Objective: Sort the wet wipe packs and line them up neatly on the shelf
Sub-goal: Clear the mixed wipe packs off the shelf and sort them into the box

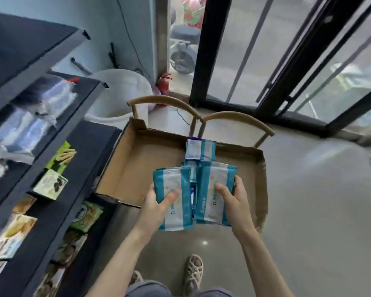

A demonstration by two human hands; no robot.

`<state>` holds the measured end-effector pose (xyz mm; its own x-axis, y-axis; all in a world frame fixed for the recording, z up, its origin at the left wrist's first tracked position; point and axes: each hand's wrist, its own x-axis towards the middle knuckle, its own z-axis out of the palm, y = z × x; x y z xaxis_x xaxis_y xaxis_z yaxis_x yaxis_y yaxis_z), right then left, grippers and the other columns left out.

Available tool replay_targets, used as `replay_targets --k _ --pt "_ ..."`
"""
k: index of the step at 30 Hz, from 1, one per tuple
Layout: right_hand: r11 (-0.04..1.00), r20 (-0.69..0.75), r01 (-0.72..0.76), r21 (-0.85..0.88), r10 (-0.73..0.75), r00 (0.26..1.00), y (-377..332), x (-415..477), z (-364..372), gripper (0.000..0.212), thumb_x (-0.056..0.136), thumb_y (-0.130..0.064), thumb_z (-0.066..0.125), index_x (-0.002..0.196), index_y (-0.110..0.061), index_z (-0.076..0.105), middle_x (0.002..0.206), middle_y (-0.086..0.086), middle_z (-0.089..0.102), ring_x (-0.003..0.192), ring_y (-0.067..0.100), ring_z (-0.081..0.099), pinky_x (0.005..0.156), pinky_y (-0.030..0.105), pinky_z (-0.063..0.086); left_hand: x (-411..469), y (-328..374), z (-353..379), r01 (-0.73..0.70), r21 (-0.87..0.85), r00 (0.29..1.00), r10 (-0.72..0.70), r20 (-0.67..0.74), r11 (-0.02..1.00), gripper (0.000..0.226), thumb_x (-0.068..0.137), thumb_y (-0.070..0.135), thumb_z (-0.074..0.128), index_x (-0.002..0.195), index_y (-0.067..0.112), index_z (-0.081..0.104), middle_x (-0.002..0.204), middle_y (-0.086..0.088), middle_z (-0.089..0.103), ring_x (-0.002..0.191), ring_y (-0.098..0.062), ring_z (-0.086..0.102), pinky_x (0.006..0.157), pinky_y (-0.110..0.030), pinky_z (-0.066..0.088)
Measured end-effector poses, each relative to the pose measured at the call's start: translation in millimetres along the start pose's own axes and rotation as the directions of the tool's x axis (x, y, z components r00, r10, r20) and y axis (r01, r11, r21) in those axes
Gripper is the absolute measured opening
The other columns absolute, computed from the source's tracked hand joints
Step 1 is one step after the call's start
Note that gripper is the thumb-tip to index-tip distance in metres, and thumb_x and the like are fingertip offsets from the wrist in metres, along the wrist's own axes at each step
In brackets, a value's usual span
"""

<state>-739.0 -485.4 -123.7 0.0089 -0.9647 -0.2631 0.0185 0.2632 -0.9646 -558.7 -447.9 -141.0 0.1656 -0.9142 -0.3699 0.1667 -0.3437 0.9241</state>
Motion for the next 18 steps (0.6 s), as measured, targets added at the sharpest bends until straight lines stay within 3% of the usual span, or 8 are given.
replay_targets --k 2,5,10,15,18 --pt "0.998 -0.034 -0.066 -0.016 0.066 0.997 15 7 -37 0.02 0.094 -0.009 0.055 0.112 -0.016 0.049 0.106 0.01 0.064 0.085 0.015 0.069 0.064 0.025 0.057 7 -25 34 0.084 -0.03 0.996 -0.083 0.014 0.996 0.036 0.083 0.027 0.064 0.115 0.016 0.052 0.105 -0.004 0.07 0.09 -0.015 0.069 0.07 -0.026 0.054" --pt "0.989 -0.079 -0.142 -0.034 0.139 0.987 34 22 -71 0.021 0.093 -0.009 0.055 0.112 -0.016 0.049 0.102 0.004 0.064 0.079 0.006 0.067 0.061 0.019 0.053 20 -48 67 0.199 -0.094 0.98 -0.199 0.009 0.976 0.029 0.092 0.019 0.058 0.119 0.017 0.051 0.11 -0.005 0.069 0.095 -0.019 0.069 0.077 -0.036 0.057" --pt "0.968 -0.068 -0.241 -0.062 0.237 0.969 59 64 -88 0.026 0.093 -0.012 0.056 0.117 -0.016 0.047 0.11 0.005 0.063 0.096 0.018 0.066 0.078 0.03 0.057 60 -61 88 0.251 -0.074 0.967 -0.254 -0.029 0.965 0.029 0.092 0.016 0.058 0.121 0.013 0.05 0.111 -0.007 0.068 0.093 -0.019 0.069 0.068 -0.029 0.057" --pt "0.936 -0.069 -0.35 -0.047 0.346 0.936 93 115 -80 0.029 0.093 -0.014 0.057 0.119 -0.017 0.044 0.109 0.001 0.062 0.095 0.014 0.065 0.075 0.025 0.056 118 -85 88 0.293 0.035 0.954 -0.29 -0.075 0.955 0.019 0.089 0.015 0.063 0.104 0.021 0.051 0.106 -0.003 0.065 0.09 -0.013 0.067 0.066 -0.024 0.056" --pt "0.903 -0.082 -0.43 -0.028 0.426 0.901 128 150 -68 0.033 0.092 -0.011 0.06 0.12 -0.013 0.043 0.106 -0.001 0.061 0.094 0.014 0.064 0.072 0.021 0.056 161 -112 82 0.359 0.095 0.932 -0.352 -0.087 0.928 0.026 0.089 0.014 0.064 0.111 0.016 0.05 0.106 0.0 0.065 0.089 -0.01 0.066 0.065 -0.021 0.055"
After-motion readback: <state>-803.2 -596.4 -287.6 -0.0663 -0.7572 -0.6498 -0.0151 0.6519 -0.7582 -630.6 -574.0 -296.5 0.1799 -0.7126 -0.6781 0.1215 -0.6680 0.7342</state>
